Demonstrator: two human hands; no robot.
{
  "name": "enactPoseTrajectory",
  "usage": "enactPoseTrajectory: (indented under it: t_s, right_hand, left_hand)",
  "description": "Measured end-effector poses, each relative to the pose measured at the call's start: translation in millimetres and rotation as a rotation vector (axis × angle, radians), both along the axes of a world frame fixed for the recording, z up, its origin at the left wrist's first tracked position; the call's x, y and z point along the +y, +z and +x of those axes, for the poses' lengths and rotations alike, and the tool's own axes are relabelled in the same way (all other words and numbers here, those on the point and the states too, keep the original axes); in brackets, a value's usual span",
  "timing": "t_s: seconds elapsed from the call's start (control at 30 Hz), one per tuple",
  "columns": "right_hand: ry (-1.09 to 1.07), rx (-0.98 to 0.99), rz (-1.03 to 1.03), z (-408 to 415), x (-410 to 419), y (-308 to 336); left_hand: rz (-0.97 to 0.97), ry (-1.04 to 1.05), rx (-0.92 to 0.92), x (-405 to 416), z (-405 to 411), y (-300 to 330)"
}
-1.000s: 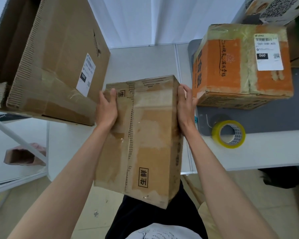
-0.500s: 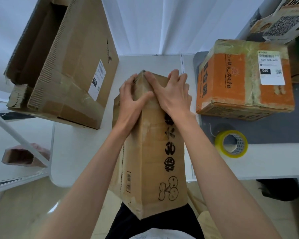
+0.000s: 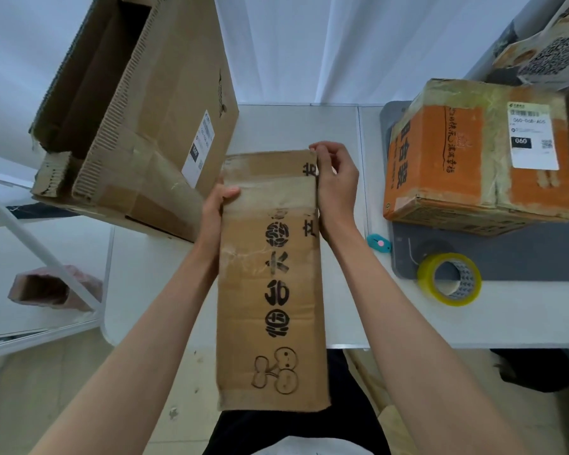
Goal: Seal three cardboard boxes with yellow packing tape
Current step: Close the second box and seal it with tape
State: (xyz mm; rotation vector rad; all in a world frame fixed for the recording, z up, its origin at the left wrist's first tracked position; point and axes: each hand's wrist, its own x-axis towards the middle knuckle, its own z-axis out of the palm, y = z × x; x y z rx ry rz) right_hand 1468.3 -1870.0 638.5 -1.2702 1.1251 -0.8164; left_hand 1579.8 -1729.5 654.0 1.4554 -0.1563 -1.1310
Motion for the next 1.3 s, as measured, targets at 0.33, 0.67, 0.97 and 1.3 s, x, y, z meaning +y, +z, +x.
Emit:
enactPoseTrajectory:
  t_s: [0.33, 0.67, 0.97, 1.3]
  right_hand:
    - [0.150, -0.077, 0.071, -3.8, 1.2, -17.6]
    - [0.212, 0.239, 0.111, -5.0, -6.6, -86.4]
    - [0.210, 0.339, 0.481, -35.7, -8.7, -109.2]
    - [0.257, 0.327, 0.690, -91.7, 41.7, -102.1]
  left_hand:
    - [0.574, -0.325, -0.852, -55.4, -30.7, 45.3]
    - [0.577, -0.236, -1.011, -58.3, -31.0, 23.3]
    - [0.535, -0.215, -0.994, -54.2, -27.2, 28.4]
    - [0.338, -0.163, -0.722, -20.7, 14.6, 24.3]
